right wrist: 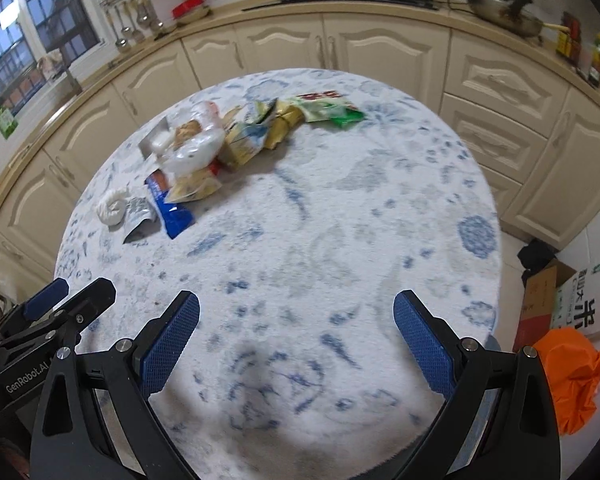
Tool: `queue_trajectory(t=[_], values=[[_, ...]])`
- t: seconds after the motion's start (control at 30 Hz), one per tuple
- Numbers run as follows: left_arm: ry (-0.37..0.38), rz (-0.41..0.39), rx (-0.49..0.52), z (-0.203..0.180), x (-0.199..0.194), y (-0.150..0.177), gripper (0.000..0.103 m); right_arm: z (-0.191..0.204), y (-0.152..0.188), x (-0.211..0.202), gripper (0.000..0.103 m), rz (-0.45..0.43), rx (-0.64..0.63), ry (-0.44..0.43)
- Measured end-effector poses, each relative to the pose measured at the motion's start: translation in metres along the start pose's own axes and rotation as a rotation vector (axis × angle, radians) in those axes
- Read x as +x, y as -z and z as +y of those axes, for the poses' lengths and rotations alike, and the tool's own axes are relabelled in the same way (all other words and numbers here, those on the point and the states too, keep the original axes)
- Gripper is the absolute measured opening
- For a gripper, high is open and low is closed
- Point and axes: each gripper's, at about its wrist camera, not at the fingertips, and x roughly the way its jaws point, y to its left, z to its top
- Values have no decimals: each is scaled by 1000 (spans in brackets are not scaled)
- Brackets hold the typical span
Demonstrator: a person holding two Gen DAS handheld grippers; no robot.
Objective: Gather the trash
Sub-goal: 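Move both open tools back from the bin to the table, then grasp the white-and-grey sachet with the left tool while the right tool grasps the blue-orange wrapper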
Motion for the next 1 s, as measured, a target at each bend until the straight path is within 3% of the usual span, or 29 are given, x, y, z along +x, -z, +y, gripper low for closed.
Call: queue_trajectory(t=[0.27,0.6,0.77,0.93,1.0], values=[[-50,0,-64,39,13,-9,90,50,-18,33,99,47,-131,-64],[-72,-7,-114,83,33,-18,90,76,-42,78,99,147,-113,-146],[-64,1,-150,99,45,-24,90,83,-55,95,99,149,-111,-107],[-33,14,-184,108,58,-30,90,100,-66,106,84,128,-195,-66],[-26,16,-192,110,61,-33,90,108,-68,110,83,113,-245,-91]])
